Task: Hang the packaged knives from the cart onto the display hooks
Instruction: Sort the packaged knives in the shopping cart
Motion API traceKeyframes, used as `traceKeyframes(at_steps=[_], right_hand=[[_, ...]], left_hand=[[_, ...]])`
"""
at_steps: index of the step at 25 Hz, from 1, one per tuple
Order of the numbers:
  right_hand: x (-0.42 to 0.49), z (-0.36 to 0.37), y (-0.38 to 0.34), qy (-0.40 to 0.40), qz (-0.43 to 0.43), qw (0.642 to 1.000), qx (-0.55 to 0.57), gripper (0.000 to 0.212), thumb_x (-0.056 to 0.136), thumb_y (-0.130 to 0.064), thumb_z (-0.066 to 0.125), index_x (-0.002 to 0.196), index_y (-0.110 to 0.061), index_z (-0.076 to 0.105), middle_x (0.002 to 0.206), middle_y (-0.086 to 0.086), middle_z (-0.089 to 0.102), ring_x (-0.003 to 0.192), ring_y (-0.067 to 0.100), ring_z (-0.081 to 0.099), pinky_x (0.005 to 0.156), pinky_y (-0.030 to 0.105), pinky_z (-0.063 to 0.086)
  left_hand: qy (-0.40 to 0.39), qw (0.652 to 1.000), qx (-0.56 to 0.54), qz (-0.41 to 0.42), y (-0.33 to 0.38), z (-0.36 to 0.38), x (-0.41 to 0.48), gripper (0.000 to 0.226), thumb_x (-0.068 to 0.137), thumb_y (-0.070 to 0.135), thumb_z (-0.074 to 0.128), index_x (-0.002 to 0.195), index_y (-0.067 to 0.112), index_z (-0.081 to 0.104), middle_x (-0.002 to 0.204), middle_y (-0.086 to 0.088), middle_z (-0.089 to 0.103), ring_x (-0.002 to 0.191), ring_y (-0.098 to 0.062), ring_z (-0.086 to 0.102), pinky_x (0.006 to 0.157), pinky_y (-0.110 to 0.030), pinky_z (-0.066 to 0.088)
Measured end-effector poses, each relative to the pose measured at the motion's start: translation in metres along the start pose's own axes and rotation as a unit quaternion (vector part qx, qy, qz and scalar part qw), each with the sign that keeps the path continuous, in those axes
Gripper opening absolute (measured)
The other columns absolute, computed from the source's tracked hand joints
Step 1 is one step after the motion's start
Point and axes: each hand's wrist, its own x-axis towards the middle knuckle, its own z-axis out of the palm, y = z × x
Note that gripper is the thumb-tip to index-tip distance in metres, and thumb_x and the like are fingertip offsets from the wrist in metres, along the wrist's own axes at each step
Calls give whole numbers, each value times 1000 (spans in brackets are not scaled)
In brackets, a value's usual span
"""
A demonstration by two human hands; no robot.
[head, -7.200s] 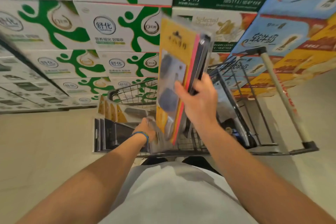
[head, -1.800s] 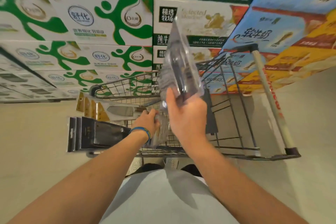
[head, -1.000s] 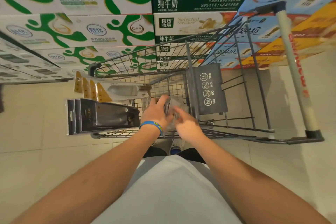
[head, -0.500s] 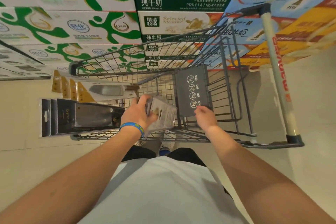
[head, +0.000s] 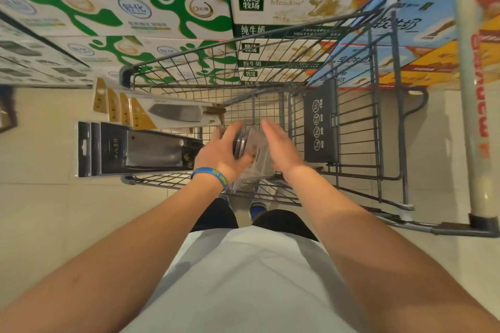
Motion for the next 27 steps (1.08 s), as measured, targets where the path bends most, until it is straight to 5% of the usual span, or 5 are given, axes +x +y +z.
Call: traceKeyframes(at_steps=[6,11,15,21,27], right_hand=[[25,-11,-40,-83,77,990,-87,37,91,-50,61,119,-26,63,127,1,62,105,18,64,67,41,61],[35,-68,-42,-28,44,982,-184,16,98,-11,54,92,-11,68,88,7,70,75,17,75,61,26,62],[34,-117,-41,-27,3,865,-501,30,97,-8,48,112,-3,74,116,15,70,105,29,67,93,40,56],[33,-131,-14,-23,-32,749,-662,49,106,-41,36,111,-6,70,120,16,68,97,32,59,86,37,48],[42,-126,-27,-26,-45,782,-621,50,109,-36,31,114,-2,66,131,22,62,117,36,59,96,40,46]], left_hand=[[-46,996,-69,-31,10,19,-14,93,66,83,48,147,50,15,165,2,12,140,-28,40,104,-41,43],[-74,996,-46,-4,45,39,-5,83,67,87,45,135,40,37,151,-4,40,131,-31,46,103,-47,46],[-101,992,-75,10,74,66,-3,72,86,74,40,143,30,41,153,-6,38,137,-30,40,110,-45,39],[-202,967,-153,-8,72,96,-3,60,91,20,58,148,25,40,160,-2,26,137,-23,42,115,-30,32],[-183,972,-150,-6,62,87,9,57,90,17,61,144,25,43,150,-3,37,127,-24,50,109,-33,40]])
